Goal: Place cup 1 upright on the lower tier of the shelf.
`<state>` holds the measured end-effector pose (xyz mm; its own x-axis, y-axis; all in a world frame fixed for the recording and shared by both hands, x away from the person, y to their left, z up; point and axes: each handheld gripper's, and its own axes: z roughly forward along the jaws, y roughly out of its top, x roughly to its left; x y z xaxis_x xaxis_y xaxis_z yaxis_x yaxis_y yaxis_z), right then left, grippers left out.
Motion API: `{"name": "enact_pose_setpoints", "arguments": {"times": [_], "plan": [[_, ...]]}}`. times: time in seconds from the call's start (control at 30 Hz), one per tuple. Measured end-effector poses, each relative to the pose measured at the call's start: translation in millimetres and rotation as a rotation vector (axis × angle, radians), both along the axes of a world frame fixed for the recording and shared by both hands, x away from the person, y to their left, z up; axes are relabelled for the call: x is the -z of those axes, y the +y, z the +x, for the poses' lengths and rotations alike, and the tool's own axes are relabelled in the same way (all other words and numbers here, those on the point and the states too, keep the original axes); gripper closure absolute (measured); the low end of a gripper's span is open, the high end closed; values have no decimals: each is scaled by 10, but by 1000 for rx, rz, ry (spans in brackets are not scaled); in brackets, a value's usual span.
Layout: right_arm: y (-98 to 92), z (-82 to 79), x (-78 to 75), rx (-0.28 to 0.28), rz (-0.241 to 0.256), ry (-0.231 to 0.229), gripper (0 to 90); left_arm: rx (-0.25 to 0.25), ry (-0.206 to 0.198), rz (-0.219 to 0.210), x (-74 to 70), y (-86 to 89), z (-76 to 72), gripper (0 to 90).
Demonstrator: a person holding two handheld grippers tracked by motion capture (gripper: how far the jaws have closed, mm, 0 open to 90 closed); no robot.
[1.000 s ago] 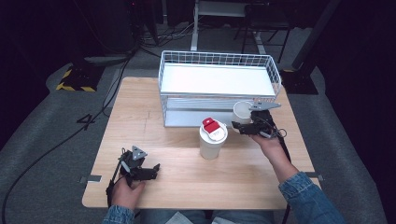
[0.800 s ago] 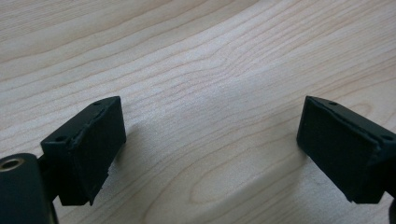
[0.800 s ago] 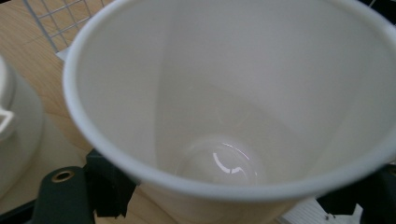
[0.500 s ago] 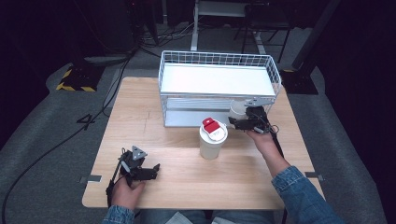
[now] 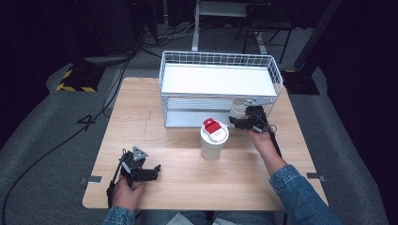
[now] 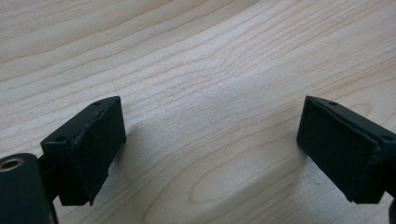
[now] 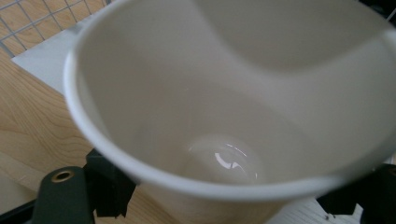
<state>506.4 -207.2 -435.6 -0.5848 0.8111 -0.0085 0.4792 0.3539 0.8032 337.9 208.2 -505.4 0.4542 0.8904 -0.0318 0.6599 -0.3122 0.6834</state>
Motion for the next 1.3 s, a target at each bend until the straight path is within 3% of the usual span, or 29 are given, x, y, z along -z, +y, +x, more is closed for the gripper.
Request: {"name": "enact_pose_setpoints", "arguments": {"times": [0.37, 0.57, 1.0, 1.3], "plan": [[22, 58, 83, 14, 0, 12, 227, 0, -1, 0, 0, 0, 1, 86], [27, 72, 106, 22, -2, -12, 228, 1, -1, 0, 0, 0, 1, 86], [51, 58, 150, 20, 3, 5, 227, 0, -1, 0, 0, 0, 0, 86], [50, 146, 207, 41, 8, 16, 227, 0, 0, 0, 0, 0, 0, 86]]}}
